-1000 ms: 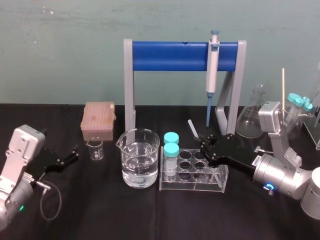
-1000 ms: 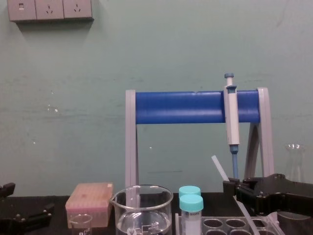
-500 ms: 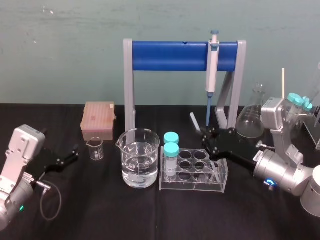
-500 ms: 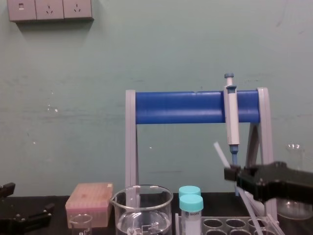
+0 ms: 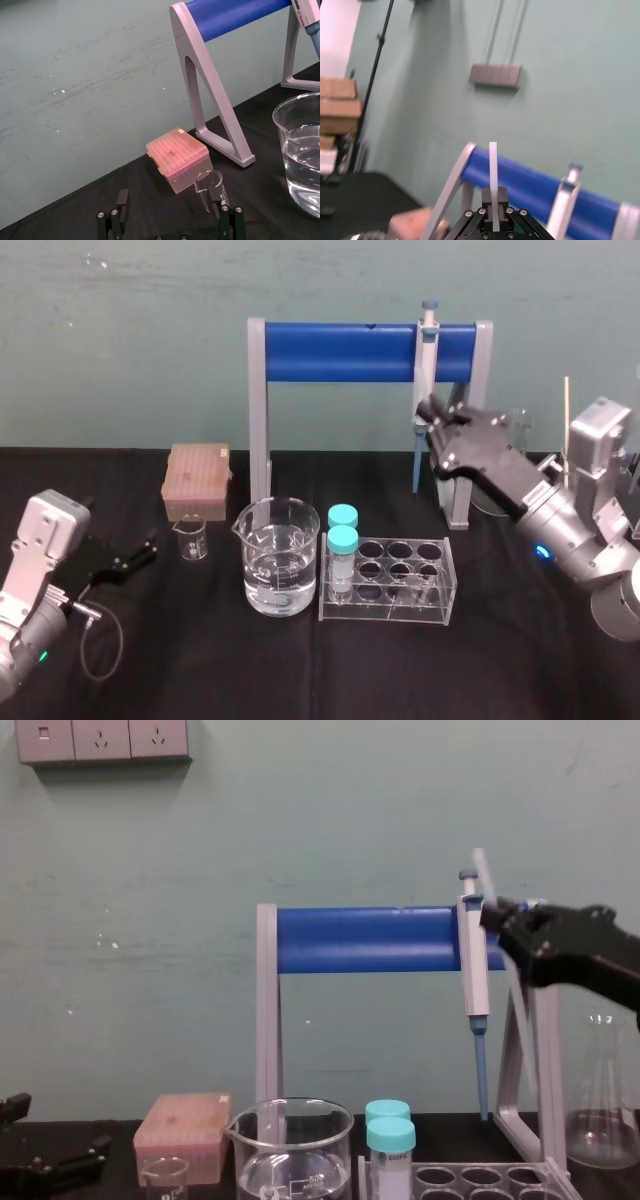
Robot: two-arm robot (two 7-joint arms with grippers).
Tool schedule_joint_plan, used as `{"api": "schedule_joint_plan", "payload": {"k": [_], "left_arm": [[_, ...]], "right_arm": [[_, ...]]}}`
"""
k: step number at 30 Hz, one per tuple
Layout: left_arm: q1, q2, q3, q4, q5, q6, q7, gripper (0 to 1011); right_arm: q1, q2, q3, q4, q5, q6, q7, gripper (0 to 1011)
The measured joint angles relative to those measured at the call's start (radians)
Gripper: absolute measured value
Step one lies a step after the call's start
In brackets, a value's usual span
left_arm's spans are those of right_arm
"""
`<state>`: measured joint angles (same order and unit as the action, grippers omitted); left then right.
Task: Pick up the stirring rod with one hand, then place it down.
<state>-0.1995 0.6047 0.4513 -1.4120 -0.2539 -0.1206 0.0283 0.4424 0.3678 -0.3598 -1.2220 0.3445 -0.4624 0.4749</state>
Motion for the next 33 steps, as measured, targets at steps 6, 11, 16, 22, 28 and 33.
{"api": "schedule_joint_plan", "payload": {"k": [6, 11, 16, 22, 28, 33], "left_arm": [[0.0, 0.0, 0.0, 0.0, 0.0, 0.0, 0.0, 1000], [0.0, 0.0, 0.0, 0.0, 0.0, 0.0, 0.0, 1000], [0.0, 0.0, 0.0, 0.0, 0.0, 0.0, 0.0, 1000], [0.0, 0.0, 0.0, 0.0, 0.0, 0.0, 0.0, 1000], [0.0, 0.0, 0.0, 0.0, 0.0, 0.0, 0.0, 1000], [0.0, 0.0, 0.0, 0.0, 0.0, 0.0, 0.0, 1000]], "right_arm": [[-0.021, -0.031, 0.045, 0.011, 0.036, -0.088, -0.002, 62], [-0.045, -0.051, 0.077, 0.024, 0.077, -0.131, 0.011, 62], [-0.065, -0.062, 0.098, 0.027, 0.095, -0.136, 0.018, 62], [-0.077, -0.065, 0.108, 0.027, 0.092, -0.123, 0.02, 62], [-0.081, -0.066, 0.112, 0.027, 0.086, -0.115, 0.02, 62], [-0.08, -0.066, 0.11, 0.027, 0.086, -0.115, 0.02, 62]]}}
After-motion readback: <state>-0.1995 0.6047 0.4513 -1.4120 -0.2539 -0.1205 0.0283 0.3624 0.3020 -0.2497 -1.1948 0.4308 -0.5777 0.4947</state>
